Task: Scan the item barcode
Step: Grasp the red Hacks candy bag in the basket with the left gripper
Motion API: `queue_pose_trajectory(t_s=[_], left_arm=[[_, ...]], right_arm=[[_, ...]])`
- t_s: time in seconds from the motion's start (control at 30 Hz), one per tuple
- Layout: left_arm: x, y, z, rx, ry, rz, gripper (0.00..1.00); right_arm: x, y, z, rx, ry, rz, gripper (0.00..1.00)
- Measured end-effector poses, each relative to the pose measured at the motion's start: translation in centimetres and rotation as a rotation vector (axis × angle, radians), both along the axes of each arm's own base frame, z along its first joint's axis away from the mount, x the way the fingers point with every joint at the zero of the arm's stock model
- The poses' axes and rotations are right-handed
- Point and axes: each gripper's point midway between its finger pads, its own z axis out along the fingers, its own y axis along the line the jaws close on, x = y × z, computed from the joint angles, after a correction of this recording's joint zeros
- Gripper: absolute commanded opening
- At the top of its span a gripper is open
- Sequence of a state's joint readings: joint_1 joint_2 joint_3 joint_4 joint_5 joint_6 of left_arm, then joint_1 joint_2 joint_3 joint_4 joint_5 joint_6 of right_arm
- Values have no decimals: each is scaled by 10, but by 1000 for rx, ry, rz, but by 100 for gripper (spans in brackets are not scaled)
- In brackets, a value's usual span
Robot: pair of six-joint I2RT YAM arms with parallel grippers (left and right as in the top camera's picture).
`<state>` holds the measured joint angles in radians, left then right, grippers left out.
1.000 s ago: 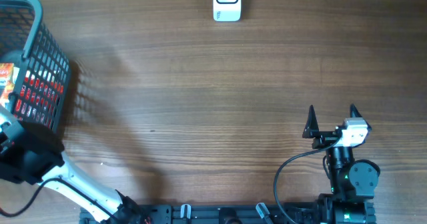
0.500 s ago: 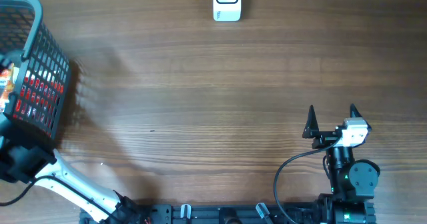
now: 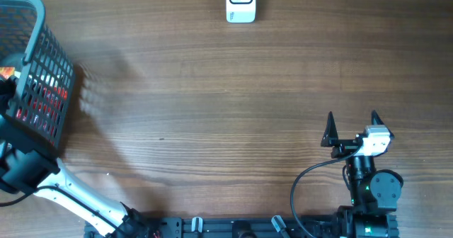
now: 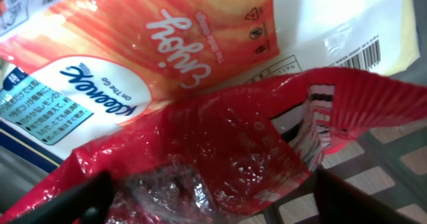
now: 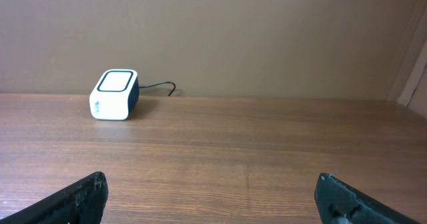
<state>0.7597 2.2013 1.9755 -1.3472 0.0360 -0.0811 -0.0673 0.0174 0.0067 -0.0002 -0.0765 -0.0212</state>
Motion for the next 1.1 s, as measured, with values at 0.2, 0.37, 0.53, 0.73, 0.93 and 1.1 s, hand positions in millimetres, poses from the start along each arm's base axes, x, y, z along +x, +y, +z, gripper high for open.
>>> queue_pose_trajectory(t_s=[0.2,0.37,0.53,0.73,0.93,1.1], left_arm=[[-2,-5,-1,-24,5,-18,94],[-6,-9,-13,-38,18,-23,100],[-6,-9,-18,-36,18,-23,100],[-4,-4,-19,-16,14,-24,45],[-1,-4,-17,-12,0,-22,11],[1,-5,-12,-11,-16,-24,4]], right_arm=[[0,0,0,0,0,0,99],[0,0,0,0,0,0,100],[0,0,0,0,0,0,100],[0,0,0,0,0,0,100],[0,0,0,0,0,0,100],[0,0,0,0,0,0,100]])
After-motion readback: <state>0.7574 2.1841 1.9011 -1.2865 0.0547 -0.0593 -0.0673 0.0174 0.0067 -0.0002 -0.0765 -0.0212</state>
